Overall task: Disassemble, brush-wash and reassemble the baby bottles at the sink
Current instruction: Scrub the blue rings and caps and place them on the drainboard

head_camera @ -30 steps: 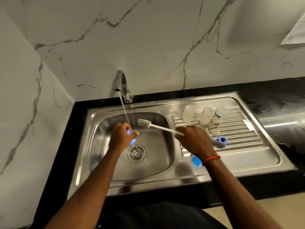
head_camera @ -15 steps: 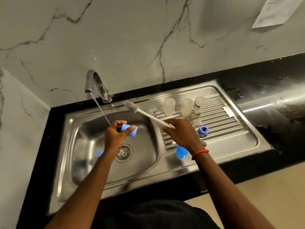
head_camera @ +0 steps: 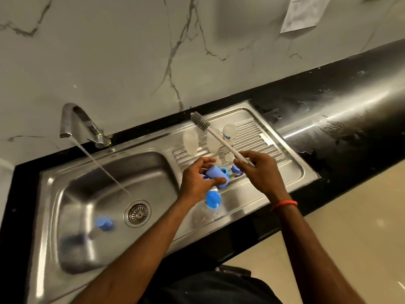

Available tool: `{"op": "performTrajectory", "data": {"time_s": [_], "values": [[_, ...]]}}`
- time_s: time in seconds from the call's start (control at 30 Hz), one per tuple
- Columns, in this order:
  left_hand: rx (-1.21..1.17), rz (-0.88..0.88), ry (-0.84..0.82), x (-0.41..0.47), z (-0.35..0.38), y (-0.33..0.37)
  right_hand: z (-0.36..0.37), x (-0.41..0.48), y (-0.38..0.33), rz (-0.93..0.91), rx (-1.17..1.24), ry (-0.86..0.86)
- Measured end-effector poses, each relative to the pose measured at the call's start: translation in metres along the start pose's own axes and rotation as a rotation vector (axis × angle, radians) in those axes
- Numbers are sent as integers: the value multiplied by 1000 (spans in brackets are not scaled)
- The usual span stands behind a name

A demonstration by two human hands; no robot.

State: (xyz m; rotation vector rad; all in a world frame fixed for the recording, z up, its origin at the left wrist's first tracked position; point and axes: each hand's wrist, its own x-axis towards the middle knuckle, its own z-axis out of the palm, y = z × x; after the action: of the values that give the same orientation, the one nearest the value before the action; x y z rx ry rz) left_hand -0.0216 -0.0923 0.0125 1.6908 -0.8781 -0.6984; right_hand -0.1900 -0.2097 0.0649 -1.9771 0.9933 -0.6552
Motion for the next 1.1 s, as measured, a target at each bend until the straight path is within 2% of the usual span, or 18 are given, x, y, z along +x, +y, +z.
{"op": "performTrajectory", "data": {"time_s": [0.1,0.27,0.4,0.77,0.87,1.1], "values": [[132,76,-98,1,22,0,-12,-8,11,27,-15,10],[261,96,-238,-1,49,-8,-24,-20,25,54,-33,42],[447,209,-320,-1,59,-20,-28,-29,36,72,-37,45],[596,360,-409,3,68,-31,-33,-36,44,113,-65,38],[577,403,-378,3,58,-30,-34,-35,38,98,-81,36],[473,388,-97,7,11,-16,-21,-15,5,16,-262,-94]]}}
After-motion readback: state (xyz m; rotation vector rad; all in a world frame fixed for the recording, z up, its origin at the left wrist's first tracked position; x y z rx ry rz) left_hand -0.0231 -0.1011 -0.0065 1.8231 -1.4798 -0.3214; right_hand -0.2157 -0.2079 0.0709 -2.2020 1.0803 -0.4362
